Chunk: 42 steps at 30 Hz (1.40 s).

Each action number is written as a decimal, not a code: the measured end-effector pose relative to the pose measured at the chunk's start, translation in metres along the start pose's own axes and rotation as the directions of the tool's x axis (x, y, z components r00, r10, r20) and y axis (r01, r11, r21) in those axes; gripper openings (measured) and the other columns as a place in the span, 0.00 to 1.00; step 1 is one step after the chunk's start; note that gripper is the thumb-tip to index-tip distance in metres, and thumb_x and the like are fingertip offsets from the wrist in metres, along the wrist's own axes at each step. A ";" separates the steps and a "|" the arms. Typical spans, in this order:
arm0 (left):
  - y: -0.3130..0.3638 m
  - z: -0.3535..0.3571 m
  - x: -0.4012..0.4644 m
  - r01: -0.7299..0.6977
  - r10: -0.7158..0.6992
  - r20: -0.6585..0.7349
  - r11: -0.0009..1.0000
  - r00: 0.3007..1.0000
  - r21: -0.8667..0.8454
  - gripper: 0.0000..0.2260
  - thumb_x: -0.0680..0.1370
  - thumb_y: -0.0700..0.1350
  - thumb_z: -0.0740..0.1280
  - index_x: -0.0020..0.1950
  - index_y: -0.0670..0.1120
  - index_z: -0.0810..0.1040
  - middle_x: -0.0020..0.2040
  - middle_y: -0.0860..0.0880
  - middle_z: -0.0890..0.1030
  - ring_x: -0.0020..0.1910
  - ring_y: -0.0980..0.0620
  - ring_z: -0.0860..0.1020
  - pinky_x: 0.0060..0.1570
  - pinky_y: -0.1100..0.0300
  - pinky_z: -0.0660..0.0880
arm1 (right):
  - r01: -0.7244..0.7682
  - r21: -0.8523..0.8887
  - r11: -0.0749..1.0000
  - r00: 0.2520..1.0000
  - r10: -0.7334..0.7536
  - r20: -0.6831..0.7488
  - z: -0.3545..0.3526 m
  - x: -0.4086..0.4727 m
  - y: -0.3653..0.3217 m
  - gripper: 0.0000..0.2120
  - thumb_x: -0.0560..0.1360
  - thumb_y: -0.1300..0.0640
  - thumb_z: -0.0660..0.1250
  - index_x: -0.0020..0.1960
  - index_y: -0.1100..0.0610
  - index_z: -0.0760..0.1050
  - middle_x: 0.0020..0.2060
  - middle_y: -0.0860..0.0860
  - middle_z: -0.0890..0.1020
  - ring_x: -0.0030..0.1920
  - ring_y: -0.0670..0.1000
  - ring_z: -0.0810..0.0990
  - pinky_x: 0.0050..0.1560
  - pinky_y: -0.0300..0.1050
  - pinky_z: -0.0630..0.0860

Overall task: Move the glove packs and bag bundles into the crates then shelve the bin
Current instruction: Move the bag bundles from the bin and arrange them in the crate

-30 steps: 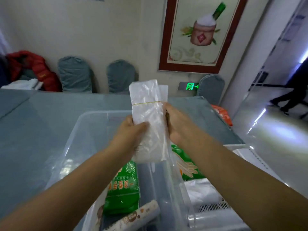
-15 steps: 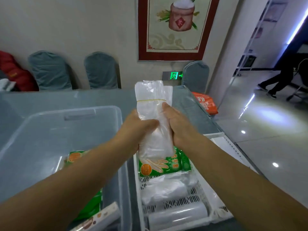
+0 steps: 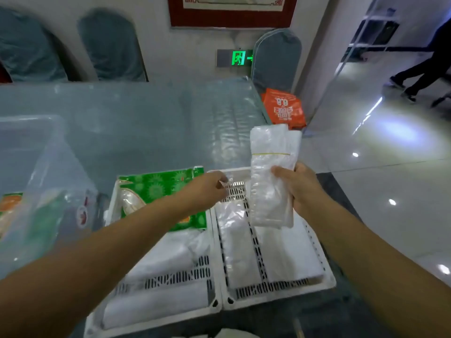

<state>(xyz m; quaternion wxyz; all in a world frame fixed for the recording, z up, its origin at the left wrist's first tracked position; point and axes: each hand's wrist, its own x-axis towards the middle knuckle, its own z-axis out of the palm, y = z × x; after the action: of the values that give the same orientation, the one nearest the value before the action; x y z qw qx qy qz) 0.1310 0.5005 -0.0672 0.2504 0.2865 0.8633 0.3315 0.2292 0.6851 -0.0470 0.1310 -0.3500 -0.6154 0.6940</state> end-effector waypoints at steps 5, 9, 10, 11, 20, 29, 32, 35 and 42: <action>-0.023 0.080 0.000 -0.498 0.315 0.386 0.551 0.867 0.670 0.19 0.71 0.35 0.65 0.61 0.46 0.72 0.57 0.46 0.77 0.55 0.45 0.74 0.52 0.52 0.72 | -0.085 -0.018 0.996 0.995 0.084 -0.044 -0.055 0.021 0.045 0.11 0.70 0.62 0.71 0.53 0.55 0.77 0.44 0.53 0.85 0.44 0.55 0.84 0.46 0.53 0.81; -0.028 0.113 0.010 -0.702 0.385 0.587 0.401 0.712 0.589 0.24 0.71 0.36 0.65 0.67 0.46 0.69 0.69 0.47 0.70 0.69 0.46 0.65 0.68 0.52 0.59 | -0.147 -0.071 0.987 0.984 0.139 -0.111 -0.076 0.027 0.072 0.07 0.67 0.55 0.73 0.44 0.49 0.79 0.38 0.48 0.86 0.41 0.53 0.85 0.45 0.55 0.81; -0.029 0.114 0.013 -0.721 0.395 0.603 0.379 0.693 0.581 0.24 0.72 0.36 0.65 0.67 0.46 0.69 0.69 0.47 0.70 0.70 0.46 0.65 0.69 0.52 0.57 | -0.158 -0.077 0.984 0.982 0.148 -0.117 -0.080 0.027 0.077 0.08 0.66 0.54 0.74 0.44 0.50 0.79 0.39 0.49 0.86 0.41 0.53 0.85 0.46 0.56 0.81; -0.030 0.115 0.015 -0.729 0.407 0.605 0.365 0.685 0.579 0.23 0.72 0.36 0.65 0.67 0.46 0.70 0.68 0.47 0.71 0.69 0.46 0.66 0.69 0.52 0.56 | -0.161 -0.072 0.984 0.981 0.152 -0.122 -0.082 0.027 0.081 0.08 0.66 0.55 0.74 0.45 0.51 0.79 0.40 0.50 0.85 0.41 0.53 0.85 0.47 0.57 0.81; -0.020 0.110 0.024 -0.736 0.420 0.620 0.218 0.663 0.641 0.09 0.62 0.45 0.75 0.38 0.55 0.81 0.43 0.55 0.80 0.48 0.51 0.77 0.59 0.55 0.73 | -0.163 -0.041 0.986 0.984 0.159 -0.085 -0.084 0.022 0.087 0.11 0.70 0.62 0.71 0.51 0.57 0.76 0.46 0.55 0.84 0.45 0.55 0.84 0.49 0.57 0.80; -0.010 0.062 0.005 -0.617 0.589 0.319 0.418 0.743 0.667 0.13 0.67 0.40 0.71 0.46 0.54 0.76 0.45 0.54 0.83 0.54 0.52 0.79 0.72 0.47 0.47 | -0.090 -0.246 0.965 0.996 0.084 -0.036 -0.069 0.012 0.082 0.11 0.69 0.57 0.72 0.50 0.53 0.76 0.45 0.51 0.83 0.43 0.50 0.84 0.43 0.50 0.82; -0.011 0.028 -0.011 -0.503 0.583 0.165 0.484 0.796 0.716 0.14 0.63 0.38 0.70 0.46 0.52 0.76 0.44 0.50 0.83 0.50 0.50 0.80 0.72 0.53 0.50 | -0.016 -0.354 0.935 1.000 0.024 0.016 -0.054 0.006 0.081 0.08 0.69 0.56 0.72 0.46 0.51 0.75 0.42 0.52 0.83 0.41 0.51 0.83 0.42 0.50 0.82; -0.021 0.001 -0.029 -0.344 0.511 0.012 0.560 0.859 0.753 0.18 0.58 0.34 0.75 0.45 0.46 0.80 0.42 0.45 0.83 0.42 0.46 0.81 0.64 0.50 0.65 | 0.005 -0.401 0.916 0.996 0.033 0.087 -0.032 -0.003 0.090 0.08 0.69 0.55 0.71 0.45 0.53 0.74 0.41 0.56 0.81 0.40 0.55 0.81 0.41 0.52 0.80; -0.050 -0.010 -0.059 0.084 0.206 -0.438 0.826 0.875 0.558 0.06 0.69 0.38 0.72 0.44 0.43 0.78 0.36 0.44 0.79 0.27 0.44 0.74 0.27 0.62 0.61 | -0.105 -0.353 0.930 0.980 0.156 0.120 0.015 -0.020 0.133 0.08 0.68 0.58 0.72 0.44 0.53 0.74 0.37 0.51 0.81 0.36 0.46 0.81 0.33 0.36 0.77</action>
<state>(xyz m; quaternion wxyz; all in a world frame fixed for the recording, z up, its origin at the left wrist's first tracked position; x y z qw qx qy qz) 0.1505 0.4267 -0.0819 -0.0779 0.2842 0.9464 0.1319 0.2673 0.6336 -0.1662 -0.0244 -0.3559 -0.7106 0.6065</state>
